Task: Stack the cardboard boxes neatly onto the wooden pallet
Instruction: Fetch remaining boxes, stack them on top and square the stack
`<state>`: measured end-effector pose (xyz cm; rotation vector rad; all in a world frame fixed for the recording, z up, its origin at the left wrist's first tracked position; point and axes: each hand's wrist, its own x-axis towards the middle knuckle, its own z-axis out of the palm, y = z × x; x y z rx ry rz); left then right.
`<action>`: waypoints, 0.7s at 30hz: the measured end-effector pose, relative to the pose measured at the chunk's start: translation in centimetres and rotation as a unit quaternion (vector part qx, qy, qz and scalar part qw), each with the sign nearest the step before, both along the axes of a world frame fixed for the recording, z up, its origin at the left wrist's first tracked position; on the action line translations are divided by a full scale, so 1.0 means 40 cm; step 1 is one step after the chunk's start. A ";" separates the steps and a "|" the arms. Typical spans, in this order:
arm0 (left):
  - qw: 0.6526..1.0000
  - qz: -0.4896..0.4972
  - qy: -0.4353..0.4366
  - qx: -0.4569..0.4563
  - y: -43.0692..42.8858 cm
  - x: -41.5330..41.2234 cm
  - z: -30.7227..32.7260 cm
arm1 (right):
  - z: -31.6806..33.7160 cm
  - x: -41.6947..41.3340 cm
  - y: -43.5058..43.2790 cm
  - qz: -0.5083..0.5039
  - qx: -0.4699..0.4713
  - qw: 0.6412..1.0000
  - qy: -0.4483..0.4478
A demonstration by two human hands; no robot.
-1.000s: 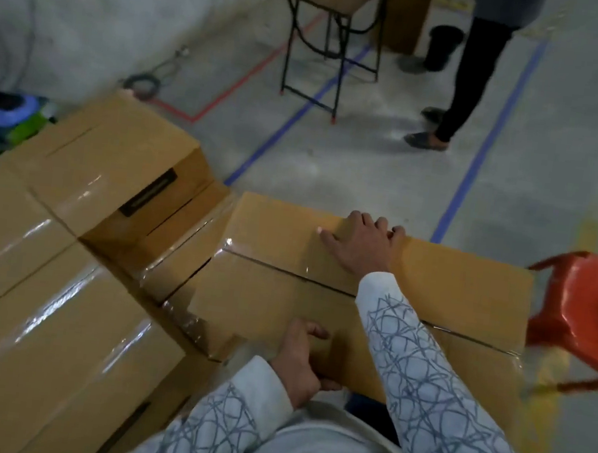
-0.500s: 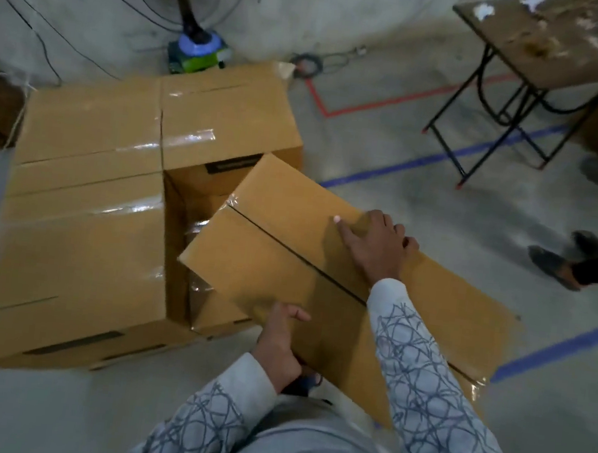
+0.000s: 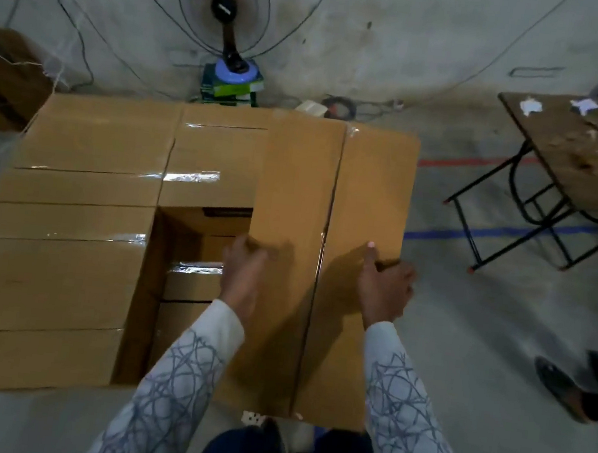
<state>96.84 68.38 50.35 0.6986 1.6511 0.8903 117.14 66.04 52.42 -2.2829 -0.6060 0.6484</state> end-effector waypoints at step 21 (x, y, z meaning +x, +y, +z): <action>0.908 0.029 0.412 -0.066 0.289 -0.038 0.050 | -0.131 -0.034 0.350 0.178 -0.227 0.893 0.345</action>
